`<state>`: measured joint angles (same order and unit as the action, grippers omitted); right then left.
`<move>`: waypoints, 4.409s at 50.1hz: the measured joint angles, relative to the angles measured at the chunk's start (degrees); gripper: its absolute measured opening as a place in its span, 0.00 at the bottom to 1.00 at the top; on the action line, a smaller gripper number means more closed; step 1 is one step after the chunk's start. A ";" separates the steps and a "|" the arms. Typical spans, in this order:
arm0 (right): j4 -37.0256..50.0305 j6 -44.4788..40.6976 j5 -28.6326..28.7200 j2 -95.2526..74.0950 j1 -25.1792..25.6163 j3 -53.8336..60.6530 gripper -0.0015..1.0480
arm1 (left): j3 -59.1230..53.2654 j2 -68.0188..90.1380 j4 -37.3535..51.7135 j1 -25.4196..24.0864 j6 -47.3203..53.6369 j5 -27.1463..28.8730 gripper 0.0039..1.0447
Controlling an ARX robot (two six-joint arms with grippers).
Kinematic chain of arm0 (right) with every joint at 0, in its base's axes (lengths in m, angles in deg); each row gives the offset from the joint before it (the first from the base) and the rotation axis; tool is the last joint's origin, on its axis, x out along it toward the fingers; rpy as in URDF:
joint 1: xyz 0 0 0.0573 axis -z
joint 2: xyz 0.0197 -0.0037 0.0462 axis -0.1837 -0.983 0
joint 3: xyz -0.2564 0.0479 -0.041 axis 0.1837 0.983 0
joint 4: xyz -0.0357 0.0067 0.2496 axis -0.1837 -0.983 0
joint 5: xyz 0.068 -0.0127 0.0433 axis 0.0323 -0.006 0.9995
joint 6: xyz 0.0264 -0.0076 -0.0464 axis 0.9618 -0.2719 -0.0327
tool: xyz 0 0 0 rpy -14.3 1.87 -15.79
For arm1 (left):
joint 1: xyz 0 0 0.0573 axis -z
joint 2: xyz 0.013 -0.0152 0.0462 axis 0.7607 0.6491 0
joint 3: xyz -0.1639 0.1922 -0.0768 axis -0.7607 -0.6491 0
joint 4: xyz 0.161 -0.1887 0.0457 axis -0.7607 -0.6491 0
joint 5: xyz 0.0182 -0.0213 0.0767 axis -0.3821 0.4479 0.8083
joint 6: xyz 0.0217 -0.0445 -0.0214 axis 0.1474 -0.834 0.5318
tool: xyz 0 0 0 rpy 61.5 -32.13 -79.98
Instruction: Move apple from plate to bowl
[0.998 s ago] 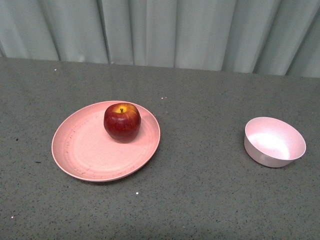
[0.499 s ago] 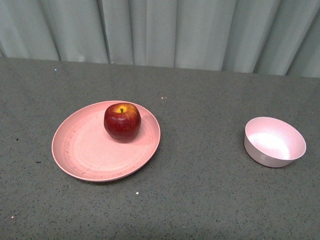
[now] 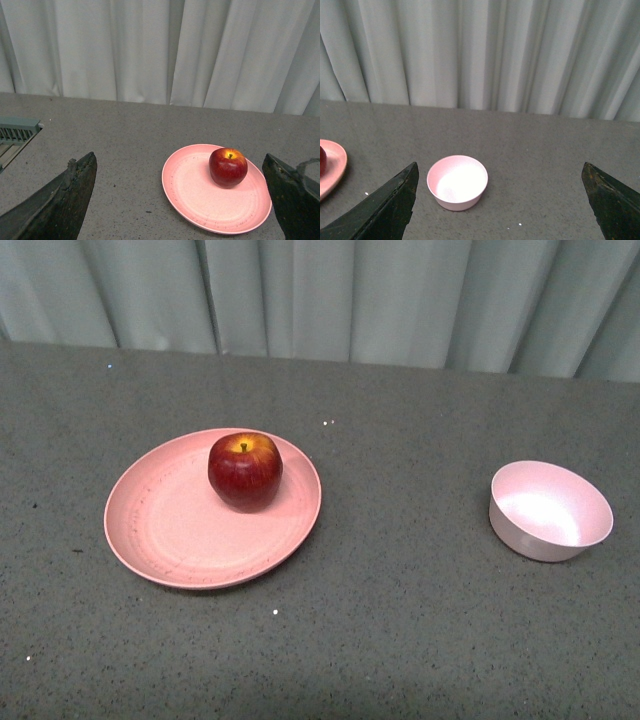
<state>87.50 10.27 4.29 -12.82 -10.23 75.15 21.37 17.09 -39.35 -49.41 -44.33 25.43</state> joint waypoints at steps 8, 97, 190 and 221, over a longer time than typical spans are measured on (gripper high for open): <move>14.60 -0.81 2.21 -19.71 3.41 -2.56 0.91 | 0.00 0.00 0.00 0.00 0.00 0.00 0.94; 1.97 -11.04 3.02 -119.56 -9.68 -62.69 0.17 | 0.00 0.00 0.00 0.00 0.00 0.00 0.94; -1.88 -7.72 10.32 -122.11 -28.20 -72.39 0.25 | 0.00 0.00 0.00 0.00 0.00 0.00 0.94; 55.89 2.36 -12.02 -96.83 -18.36 -30.10 0.73 | 0.00 -0.02 0.00 0.00 0.00 -0.15 0.94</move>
<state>143.39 12.63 -7.73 -109.65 -28.59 45.05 21.37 17.07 -39.35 -49.41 -44.33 25.27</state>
